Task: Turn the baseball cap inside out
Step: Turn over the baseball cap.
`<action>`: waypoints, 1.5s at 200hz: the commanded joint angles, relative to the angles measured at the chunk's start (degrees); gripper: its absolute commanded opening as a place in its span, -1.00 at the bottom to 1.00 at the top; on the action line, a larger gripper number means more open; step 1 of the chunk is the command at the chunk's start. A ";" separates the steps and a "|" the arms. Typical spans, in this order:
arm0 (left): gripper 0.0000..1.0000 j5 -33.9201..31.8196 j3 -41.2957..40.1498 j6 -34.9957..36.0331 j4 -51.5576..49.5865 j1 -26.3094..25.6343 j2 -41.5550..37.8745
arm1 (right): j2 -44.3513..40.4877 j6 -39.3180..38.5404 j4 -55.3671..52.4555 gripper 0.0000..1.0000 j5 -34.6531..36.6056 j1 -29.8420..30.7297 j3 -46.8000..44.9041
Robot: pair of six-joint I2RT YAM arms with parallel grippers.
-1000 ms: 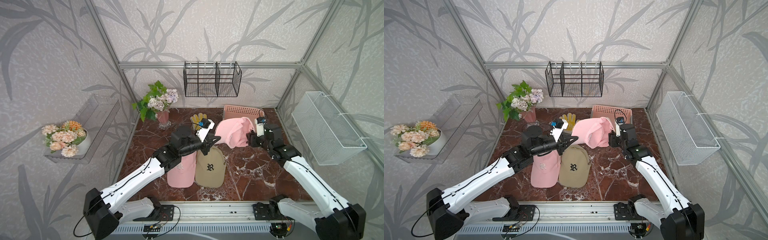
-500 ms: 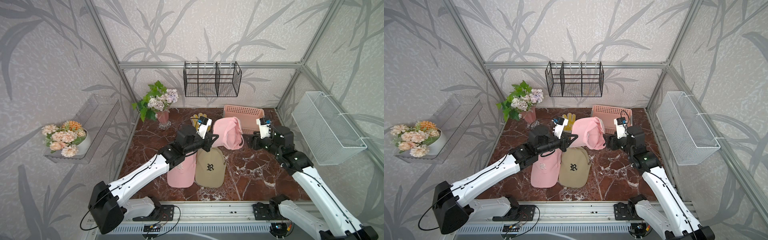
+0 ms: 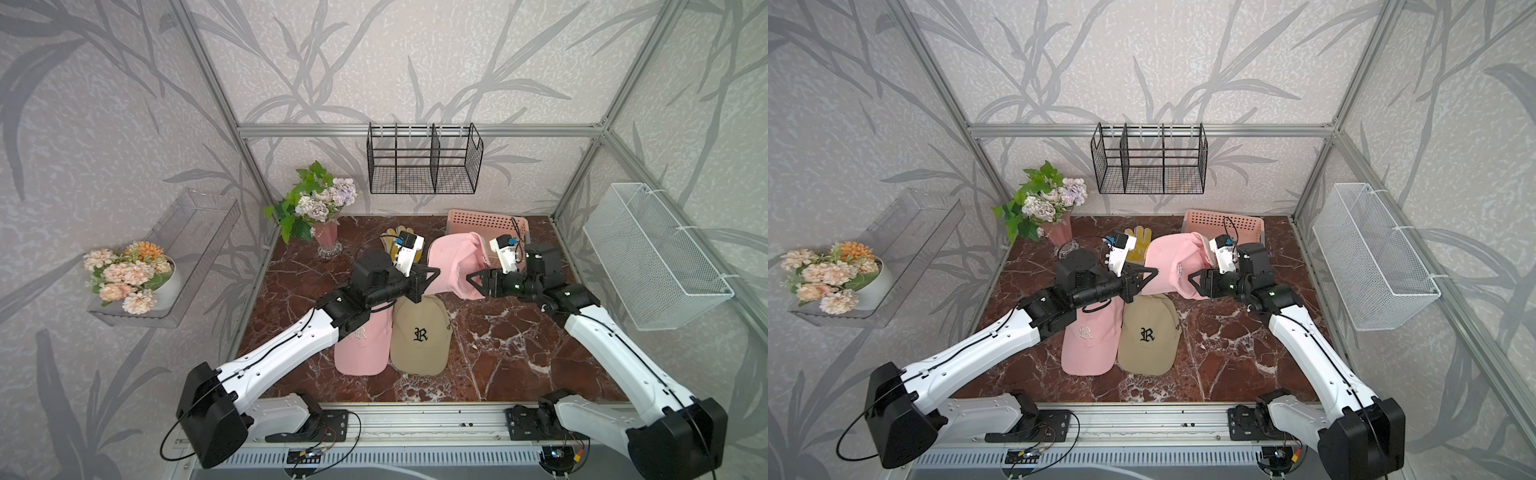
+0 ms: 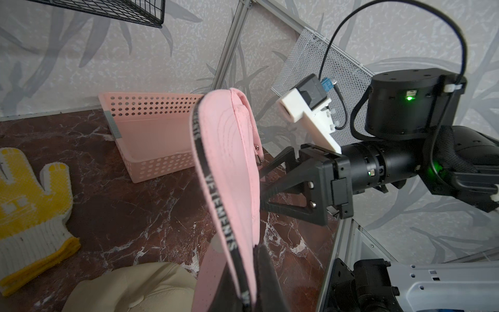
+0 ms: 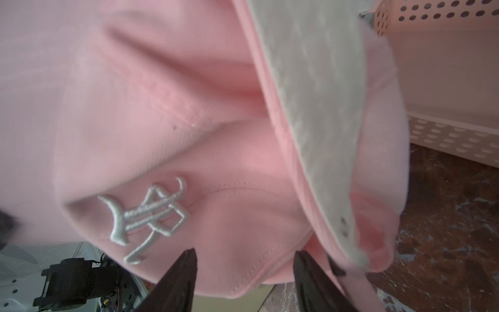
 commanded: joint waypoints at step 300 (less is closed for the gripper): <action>-1.00 -13.69 1.43 -11.47 -5.32 8.38 1.40 | -6.63 17.42 32.20 -1.00 -23.95 -11.28 -13.66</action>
